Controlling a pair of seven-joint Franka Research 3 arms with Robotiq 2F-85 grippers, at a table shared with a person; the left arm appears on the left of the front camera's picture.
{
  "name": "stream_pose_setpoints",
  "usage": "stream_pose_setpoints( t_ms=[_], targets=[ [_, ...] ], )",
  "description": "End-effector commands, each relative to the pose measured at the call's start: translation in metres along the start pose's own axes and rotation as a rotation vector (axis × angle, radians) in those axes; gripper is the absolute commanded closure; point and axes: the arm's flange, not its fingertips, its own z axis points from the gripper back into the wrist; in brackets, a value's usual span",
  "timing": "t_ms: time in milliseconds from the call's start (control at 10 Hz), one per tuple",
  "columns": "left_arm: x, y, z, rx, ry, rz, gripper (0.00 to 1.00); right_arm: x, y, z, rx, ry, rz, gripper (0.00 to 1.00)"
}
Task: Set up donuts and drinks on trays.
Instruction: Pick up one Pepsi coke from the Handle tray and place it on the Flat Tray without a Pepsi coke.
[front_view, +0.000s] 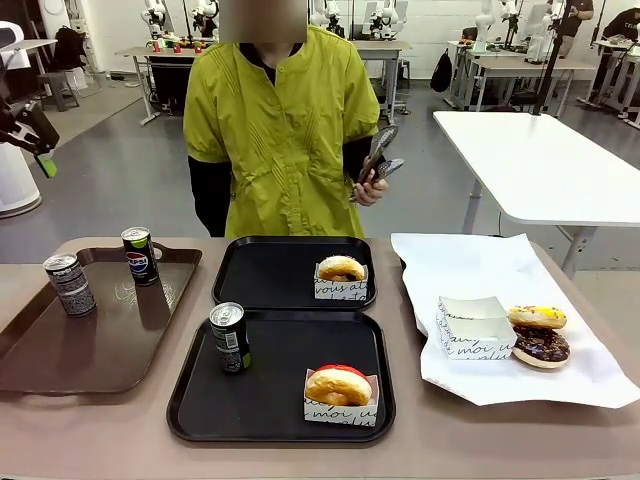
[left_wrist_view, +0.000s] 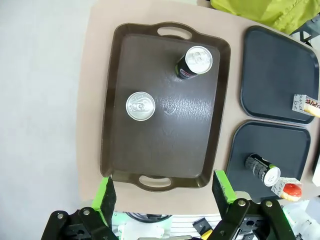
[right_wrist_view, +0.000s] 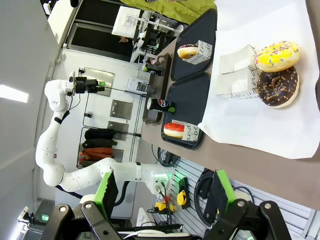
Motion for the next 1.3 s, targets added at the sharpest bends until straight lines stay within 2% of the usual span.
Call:
stream_pose_setpoints(
  t_ms=[0, 700, 900, 1200],
  targets=[
    [0.001, -0.001, 0.001, -0.002, 0.008, -0.010, 0.00, 0.003, 0.000, 0.000, 0.024, -0.015, 0.019, 0.00],
    [0.000, 0.000, 0.000, 0.000, 0.000, -0.001, 0.00, 0.003, 0.000, 0.000, 0.024, -0.015, 0.019, 0.00],
    [0.008, 0.014, -0.041, 0.067, 0.033, 0.026, 0.00, 0.003, 0.000, 0.000, 0.024, -0.015, 0.019, 0.00],
    [0.017, 0.034, -0.102, 0.069, 0.108, 0.050, 0.00, 0.003, 0.000, 0.000, 0.024, -0.015, 0.019, 0.00]
  ],
)
